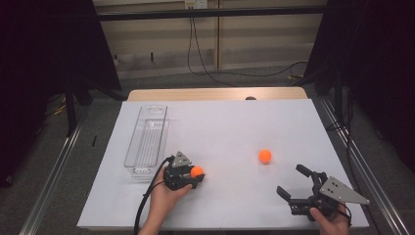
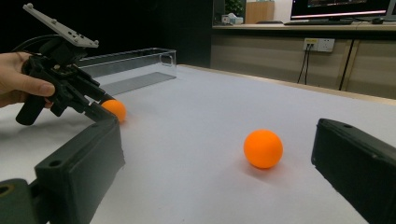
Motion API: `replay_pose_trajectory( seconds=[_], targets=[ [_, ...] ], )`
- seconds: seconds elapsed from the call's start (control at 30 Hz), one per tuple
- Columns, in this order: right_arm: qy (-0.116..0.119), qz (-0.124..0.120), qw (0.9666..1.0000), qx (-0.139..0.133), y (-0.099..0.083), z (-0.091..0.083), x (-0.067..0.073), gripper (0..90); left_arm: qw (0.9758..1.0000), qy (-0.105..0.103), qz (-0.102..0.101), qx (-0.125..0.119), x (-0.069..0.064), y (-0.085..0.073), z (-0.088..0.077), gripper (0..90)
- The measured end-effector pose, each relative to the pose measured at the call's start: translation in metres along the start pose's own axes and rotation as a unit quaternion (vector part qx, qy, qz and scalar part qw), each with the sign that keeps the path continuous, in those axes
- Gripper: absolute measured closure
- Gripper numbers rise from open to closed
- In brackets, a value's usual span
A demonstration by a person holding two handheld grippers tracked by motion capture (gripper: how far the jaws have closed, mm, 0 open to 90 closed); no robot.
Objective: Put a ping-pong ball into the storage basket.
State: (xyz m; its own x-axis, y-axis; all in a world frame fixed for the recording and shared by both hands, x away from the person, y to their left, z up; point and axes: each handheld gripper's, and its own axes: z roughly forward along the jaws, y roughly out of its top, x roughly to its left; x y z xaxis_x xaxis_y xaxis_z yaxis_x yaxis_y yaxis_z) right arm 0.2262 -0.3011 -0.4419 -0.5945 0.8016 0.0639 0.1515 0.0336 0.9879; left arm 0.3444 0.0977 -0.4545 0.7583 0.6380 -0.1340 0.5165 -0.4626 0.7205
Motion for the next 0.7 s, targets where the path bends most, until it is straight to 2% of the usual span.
replay_pose_trajectory(
  seconds=[0.7],
  targets=[
    [0.0,0.001,1.0,0.001,-0.0001,-0.0001,-0.0005,1.6,0.9996,-0.014,-0.019,-0.013,0.0009,0.0018,-0.0054,50.7]
  ],
)
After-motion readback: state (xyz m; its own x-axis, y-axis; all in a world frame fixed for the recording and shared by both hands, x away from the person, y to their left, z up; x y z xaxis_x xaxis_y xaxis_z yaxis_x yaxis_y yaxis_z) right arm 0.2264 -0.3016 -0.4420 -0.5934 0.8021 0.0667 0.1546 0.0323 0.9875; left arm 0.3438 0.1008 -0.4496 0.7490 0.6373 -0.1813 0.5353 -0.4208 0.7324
